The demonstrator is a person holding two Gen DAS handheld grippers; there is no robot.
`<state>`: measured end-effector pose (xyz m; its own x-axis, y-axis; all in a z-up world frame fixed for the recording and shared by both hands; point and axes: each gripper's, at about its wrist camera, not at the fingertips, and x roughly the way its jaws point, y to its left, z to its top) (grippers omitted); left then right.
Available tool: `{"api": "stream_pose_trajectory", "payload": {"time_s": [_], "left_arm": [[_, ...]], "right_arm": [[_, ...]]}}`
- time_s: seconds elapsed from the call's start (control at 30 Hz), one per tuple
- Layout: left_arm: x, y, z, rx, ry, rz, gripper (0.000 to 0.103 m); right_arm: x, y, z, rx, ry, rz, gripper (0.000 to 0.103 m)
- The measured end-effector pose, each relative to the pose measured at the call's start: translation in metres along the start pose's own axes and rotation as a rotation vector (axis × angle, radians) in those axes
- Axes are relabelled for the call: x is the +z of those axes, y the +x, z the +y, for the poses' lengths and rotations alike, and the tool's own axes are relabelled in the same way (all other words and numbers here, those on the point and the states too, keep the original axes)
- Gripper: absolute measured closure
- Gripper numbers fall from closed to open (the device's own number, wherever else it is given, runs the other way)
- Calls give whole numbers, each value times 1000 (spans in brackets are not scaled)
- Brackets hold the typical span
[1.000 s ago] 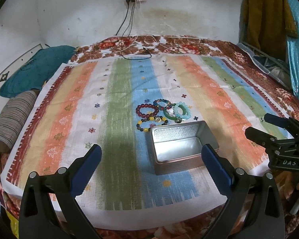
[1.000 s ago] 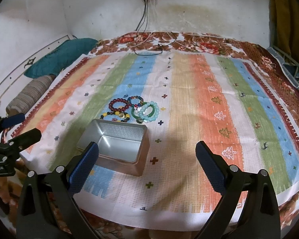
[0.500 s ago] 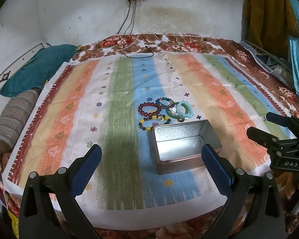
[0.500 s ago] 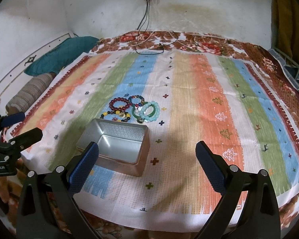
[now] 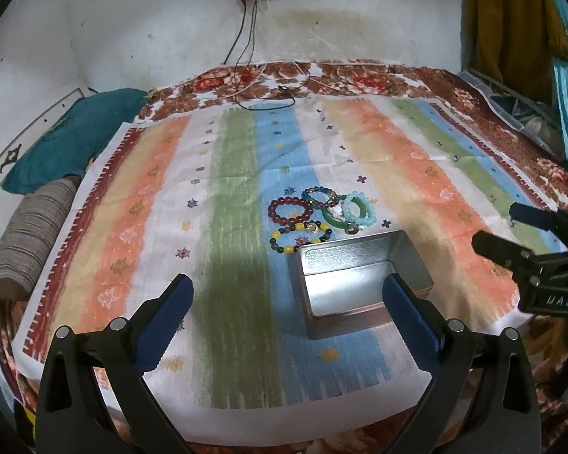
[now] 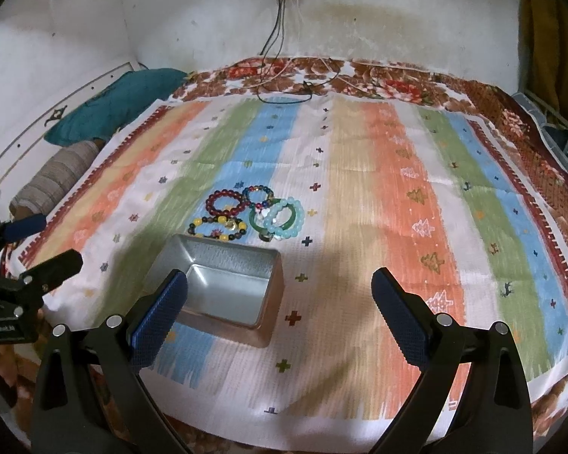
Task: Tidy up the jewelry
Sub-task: 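Move both tools toward the bracelets beside the silver tin, then lower left tool to red bead bracelet while right tool lowers to light blue bracelet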
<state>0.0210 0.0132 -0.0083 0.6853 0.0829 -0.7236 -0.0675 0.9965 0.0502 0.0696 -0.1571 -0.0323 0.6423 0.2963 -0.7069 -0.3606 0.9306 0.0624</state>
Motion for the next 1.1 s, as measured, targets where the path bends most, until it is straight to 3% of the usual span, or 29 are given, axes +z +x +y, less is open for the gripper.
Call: {"api": "stream_pose_trajectory", "payload": {"time_s": [0.53,1.1], "left_arm": [[45,30,15,25,-57,57,6],[75,69,18,3,-86,111,6]], "right_arm": [[31,25,-9,-9,7,28,4],[58,58,-14,-16,-1,92,4]]}}
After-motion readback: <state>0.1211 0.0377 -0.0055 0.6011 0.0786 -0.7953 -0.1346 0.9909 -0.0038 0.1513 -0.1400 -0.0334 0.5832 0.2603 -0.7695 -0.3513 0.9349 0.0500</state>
